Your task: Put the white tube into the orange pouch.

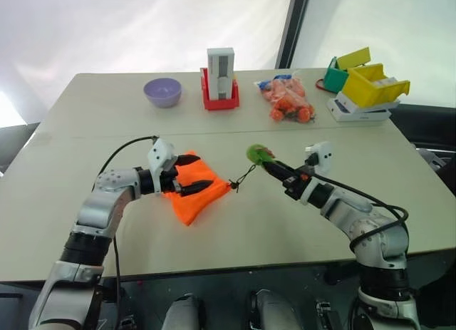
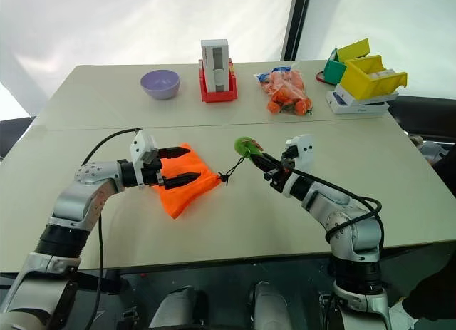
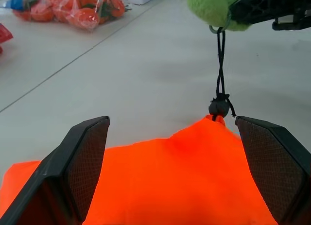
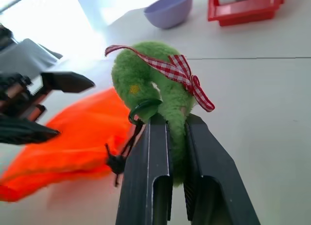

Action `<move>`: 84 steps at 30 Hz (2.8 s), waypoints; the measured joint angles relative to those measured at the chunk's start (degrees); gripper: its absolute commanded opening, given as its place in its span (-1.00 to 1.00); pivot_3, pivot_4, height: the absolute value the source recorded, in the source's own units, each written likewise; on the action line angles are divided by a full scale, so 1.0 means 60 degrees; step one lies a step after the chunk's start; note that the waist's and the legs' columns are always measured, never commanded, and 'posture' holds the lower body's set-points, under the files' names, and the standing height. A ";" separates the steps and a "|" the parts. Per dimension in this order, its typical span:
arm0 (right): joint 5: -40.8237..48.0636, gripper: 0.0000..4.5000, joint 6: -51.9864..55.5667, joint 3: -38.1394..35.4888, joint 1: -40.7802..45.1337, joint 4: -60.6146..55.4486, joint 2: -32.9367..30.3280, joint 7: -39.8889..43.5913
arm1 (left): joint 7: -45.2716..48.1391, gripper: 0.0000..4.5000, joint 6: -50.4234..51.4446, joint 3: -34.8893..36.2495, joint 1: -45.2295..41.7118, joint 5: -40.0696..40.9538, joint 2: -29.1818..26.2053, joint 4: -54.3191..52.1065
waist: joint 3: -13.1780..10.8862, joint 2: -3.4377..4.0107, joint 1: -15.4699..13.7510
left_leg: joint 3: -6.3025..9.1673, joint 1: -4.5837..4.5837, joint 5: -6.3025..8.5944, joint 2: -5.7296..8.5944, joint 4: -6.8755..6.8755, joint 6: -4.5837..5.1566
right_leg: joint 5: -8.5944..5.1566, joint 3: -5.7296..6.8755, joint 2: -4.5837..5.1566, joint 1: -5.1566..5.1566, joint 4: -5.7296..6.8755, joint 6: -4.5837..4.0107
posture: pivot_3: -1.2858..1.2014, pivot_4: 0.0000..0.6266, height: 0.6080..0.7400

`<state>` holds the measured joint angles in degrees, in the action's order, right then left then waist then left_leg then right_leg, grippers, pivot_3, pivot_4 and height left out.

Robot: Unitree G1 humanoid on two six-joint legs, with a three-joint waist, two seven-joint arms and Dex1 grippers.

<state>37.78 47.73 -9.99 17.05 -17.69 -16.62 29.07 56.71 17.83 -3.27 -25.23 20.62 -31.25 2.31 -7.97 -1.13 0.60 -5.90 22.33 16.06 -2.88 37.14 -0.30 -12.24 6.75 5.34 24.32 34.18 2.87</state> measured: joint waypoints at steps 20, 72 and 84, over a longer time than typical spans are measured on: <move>0.2452 -1.00 0.0716 -0.1348 -0.0593 0.0453 0.0358 -0.1367 | -0.1424 0.97 -0.0408 0.0008 0.1311 -0.0422 0.0210 -0.1927 | 0.0000 0.0002 -0.0009 | -0.0003 0.0001 0.0001 0.0005 -0.0001 0.0002 | -0.0001 0.0000 0.0000 -0.0003 -0.0006 0.0002 | 0.03 -0.52 1.00; 0.5178 -1.00 0.0722 -0.1249 -0.0789 0.0307 0.0318 -0.2858 | -0.7959 0.97 -0.4750 -0.3417 0.1577 -0.8767 0.2571 -0.0001 | 0.0004 0.0007 -0.0048 | -0.0004 0.0001 0.0006 0.0004 0.0000 0.0011 | 0.0002 0.0011 0.0022 -0.0002 -0.0004 0.0007 | 0.03 -0.52 1.00; 0.5180 -1.00 0.0707 -0.1179 -0.0787 0.0304 0.0318 -0.2873 | -0.8139 0.32 -0.4995 -0.3415 0.1509 -0.8750 0.2713 0.0258 | 0.0005 0.0007 -0.0047 | -0.0004 0.0001 0.0006 0.0004 0.0000 0.0011 | 0.0002 0.0014 0.0022 -0.0002 -0.0004 0.0007 | 0.03 -0.52 1.00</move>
<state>68.86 51.98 -17.07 12.33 -15.86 -14.71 11.83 7.88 -12.14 -23.76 -16.18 -31.89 -14.97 3.85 -7.94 -1.09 0.32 -5.93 22.34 16.10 -2.85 37.14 -0.23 -12.23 6.83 5.47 24.30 34.16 2.92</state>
